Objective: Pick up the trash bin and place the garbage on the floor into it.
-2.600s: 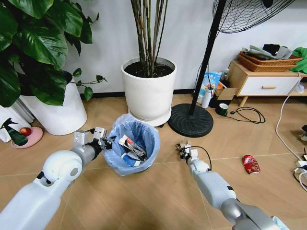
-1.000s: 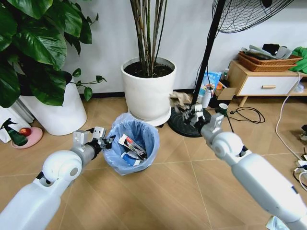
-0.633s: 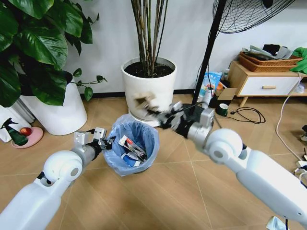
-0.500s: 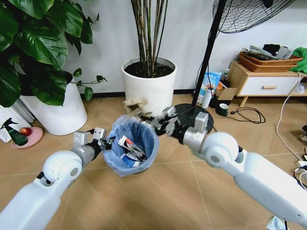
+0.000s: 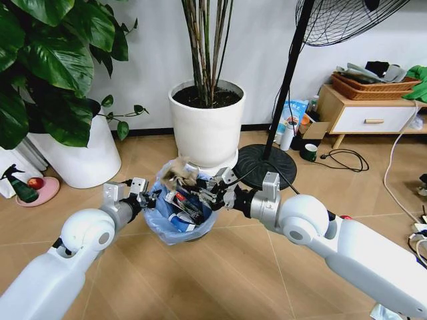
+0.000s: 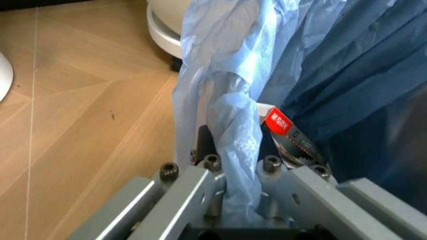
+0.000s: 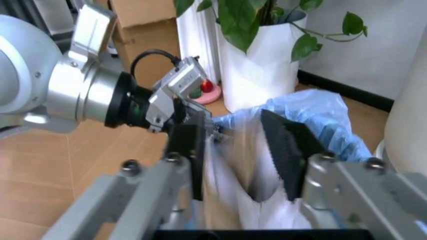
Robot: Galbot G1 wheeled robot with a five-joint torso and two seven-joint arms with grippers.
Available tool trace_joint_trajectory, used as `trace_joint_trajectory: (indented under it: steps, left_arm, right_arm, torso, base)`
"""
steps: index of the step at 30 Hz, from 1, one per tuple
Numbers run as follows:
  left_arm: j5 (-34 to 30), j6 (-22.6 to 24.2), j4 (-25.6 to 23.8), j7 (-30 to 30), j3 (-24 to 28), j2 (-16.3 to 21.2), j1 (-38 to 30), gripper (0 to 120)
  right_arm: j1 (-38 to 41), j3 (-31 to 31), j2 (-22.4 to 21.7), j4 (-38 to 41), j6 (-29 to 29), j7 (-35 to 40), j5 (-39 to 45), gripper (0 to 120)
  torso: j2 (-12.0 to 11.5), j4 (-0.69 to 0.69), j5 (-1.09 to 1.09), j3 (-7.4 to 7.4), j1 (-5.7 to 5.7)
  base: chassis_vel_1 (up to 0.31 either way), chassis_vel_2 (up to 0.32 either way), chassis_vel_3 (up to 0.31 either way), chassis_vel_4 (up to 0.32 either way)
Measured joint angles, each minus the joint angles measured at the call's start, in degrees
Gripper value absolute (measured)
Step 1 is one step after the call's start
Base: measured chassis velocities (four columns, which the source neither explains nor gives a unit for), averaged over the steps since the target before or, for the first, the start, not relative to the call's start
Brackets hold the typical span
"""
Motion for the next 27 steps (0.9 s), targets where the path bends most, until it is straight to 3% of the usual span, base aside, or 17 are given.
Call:
trace_joint_trajectory:
  steps: [2, 8, 10, 13, 17, 27]
  left_arm:
    - [0.0, 0.0, 0.0, 0.01, 0.0, 0.0, -0.01, 0]
    - [0.05, 0.0, 0.0, 0.04, -0.07, -0.26, -0.01, 0]
    - [0.07, 0.0, 0.01, 0.04, -0.08, -0.29, -0.01, 0]
    - [0.09, 0.0, 0.02, 0.11, -0.18, -0.37, -0.05, 0]
    - [0.09, -0.01, 0.03, 0.13, -0.36, -0.39, -0.05, 0]
    - [0.18, 0.0, 0.01, 0.18, -1.13, -0.73, 0.28, 0]
  right_arm:
    - [0.04, -0.05, 0.06, -0.12, 0.01, 0.06, 0.0, 39]
    - [-0.06, 0.04, 0.43, -0.57, 0.27, 1.2, -0.02, 67]
    - [-0.19, 0.17, 0.47, -0.54, 0.32, 1.55, -0.02, 69]
    - [-0.91, 1.42, 0.66, -0.35, 0.73, 3.25, 0.11, 84]
    - [-2.02, 3.57, 0.69, -0.3, 1.07, 4.84, 0.21, 95]
    - [-9.32, 15.01, -0.08, 0.89, 1.65, 10.31, 1.75, 100]
  torso:
    - [0.0, 0.0, 0.0, 0.0, 0.0]
    - [0.0, 0.0, -0.01, 0.0, 0.0]
    - [0.0, 0.0, 0.0, 0.0, 0.0]
    - [0.0, 0.0, 0.0, 0.0, 0.0]
    - [0.0, 0.0, 0.0, 0.0, 0.0]
    - [0.0, -0.01, 0.0, 0.0, 0.0]
  base:
    - [0.0, 0.0, 0.0, 0.0]
    - [0.0, 0.0, 0.0, 0.0]
    - [0.0, 0.0, 0.0, 0.0]
    - [0.0, 0.0, 0.0, 0.0]
    - [0.0, 0.0, 0.0, 0.0]
    - [0.0, 0.0, 0.0, 0.0]
